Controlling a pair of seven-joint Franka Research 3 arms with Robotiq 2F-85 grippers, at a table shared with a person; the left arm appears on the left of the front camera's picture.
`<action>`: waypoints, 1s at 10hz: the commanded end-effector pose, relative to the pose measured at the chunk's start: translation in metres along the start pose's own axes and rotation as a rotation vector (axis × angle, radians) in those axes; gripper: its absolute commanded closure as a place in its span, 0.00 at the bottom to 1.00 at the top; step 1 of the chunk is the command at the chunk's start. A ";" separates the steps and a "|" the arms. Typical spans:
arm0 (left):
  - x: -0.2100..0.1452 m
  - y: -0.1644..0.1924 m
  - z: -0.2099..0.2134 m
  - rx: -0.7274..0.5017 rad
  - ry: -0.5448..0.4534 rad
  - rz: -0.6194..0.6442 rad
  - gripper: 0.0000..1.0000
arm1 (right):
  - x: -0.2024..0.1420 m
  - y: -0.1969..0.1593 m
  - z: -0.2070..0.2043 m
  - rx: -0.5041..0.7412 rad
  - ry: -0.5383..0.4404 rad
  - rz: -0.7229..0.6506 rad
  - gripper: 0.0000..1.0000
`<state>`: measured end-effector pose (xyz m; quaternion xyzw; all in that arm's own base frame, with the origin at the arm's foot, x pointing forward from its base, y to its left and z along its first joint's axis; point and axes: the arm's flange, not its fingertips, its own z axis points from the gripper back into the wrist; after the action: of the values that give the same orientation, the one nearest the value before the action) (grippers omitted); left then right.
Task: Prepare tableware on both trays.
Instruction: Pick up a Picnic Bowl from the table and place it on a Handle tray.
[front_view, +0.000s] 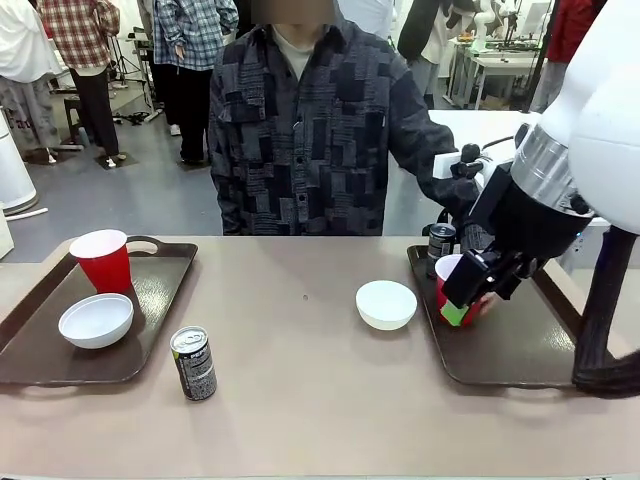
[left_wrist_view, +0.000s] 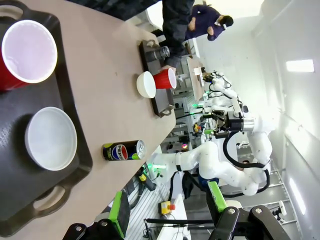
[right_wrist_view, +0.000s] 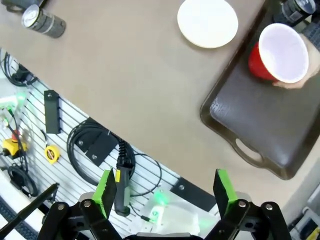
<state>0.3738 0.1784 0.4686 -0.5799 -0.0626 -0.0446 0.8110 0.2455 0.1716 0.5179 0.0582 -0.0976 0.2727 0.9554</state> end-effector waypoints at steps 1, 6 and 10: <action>0.001 -0.003 0.001 -0.011 -0.012 0.010 0.18 | -0.008 -0.007 -0.024 0.010 -0.004 -0.027 0.00; 0.001 -0.003 0.001 -0.011 -0.012 0.010 0.18 | 0.033 -0.018 -0.045 -0.017 -0.064 -0.177 0.00; 0.001 -0.003 0.001 -0.011 -0.012 0.010 0.18 | 0.087 -0.011 -0.092 -0.102 -0.104 -0.272 0.00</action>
<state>0.3737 0.1784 0.4686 -0.5799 -0.0627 -0.0446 0.8111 0.3226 0.2091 0.4550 0.0559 -0.1476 0.1560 0.9751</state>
